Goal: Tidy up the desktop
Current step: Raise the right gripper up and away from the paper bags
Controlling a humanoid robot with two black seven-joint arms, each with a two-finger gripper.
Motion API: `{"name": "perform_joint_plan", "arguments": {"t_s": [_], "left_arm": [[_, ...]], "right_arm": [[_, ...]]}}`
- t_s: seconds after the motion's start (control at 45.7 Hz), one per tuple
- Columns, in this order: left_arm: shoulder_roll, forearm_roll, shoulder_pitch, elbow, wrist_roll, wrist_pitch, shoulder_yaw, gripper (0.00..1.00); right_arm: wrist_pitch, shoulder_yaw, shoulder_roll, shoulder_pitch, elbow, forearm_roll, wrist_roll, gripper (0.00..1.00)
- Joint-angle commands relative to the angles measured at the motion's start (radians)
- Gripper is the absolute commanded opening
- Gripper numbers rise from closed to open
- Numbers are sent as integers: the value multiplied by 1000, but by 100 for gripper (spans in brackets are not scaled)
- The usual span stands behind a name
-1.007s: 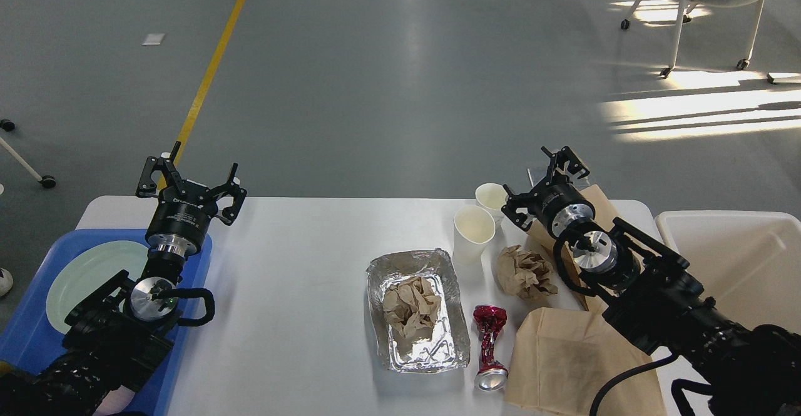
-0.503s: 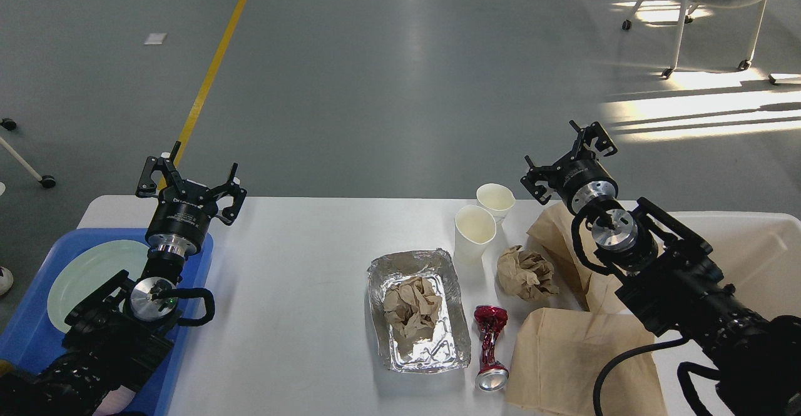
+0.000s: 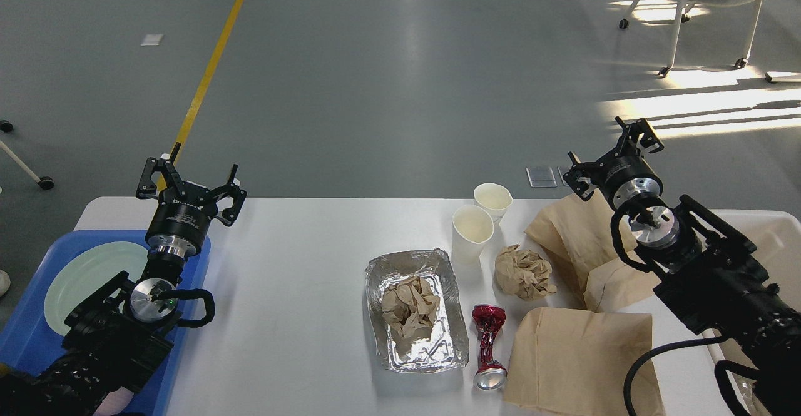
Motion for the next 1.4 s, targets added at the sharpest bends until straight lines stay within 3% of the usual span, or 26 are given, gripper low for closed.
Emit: {"name": "perform_joint_plan", "arguments": {"t_s": [0.0, 0.219, 0.328, 0.46, 0.7, 0.81, 0.941, 1.16, 1.379], "left_arm": [[0, 0, 1, 0, -1, -9, 0, 96], [0, 0, 1, 0, -1, -7, 0, 96], [0, 0, 1, 2, -1, -7, 0, 96], [0, 0, 1, 0, -1, -9, 0, 96], [0, 0, 1, 2, 1, -9, 0, 96], [0, 0, 1, 0, -1, -9, 0, 96], [0, 0, 1, 0, -1, -9, 0, 96], [0, 0, 1, 0, -1, -9, 0, 96], [0, 0, 1, 2, -1, -9, 0, 96]], "right_arm": [[-3, 1, -12, 3, 0, 0, 1, 100], [7, -28, -53, -8, 12, -14, 0, 100], [11, -131, -55, 14, 18, -20, 0, 100], [28, -353, -138, 104, 18, -75, 0, 100], [266, -762, -210, 273, 41, -92, -11, 100], [295, -971, -222, 371, 41, -110, -26, 100], [335, -1223, -208, 505, 66, -112, -107, 100], [373, -1592, -43, 653, 75, -113, -350, 100], [407, -1866, 46, 773, 130, -103, -367, 100]]}}
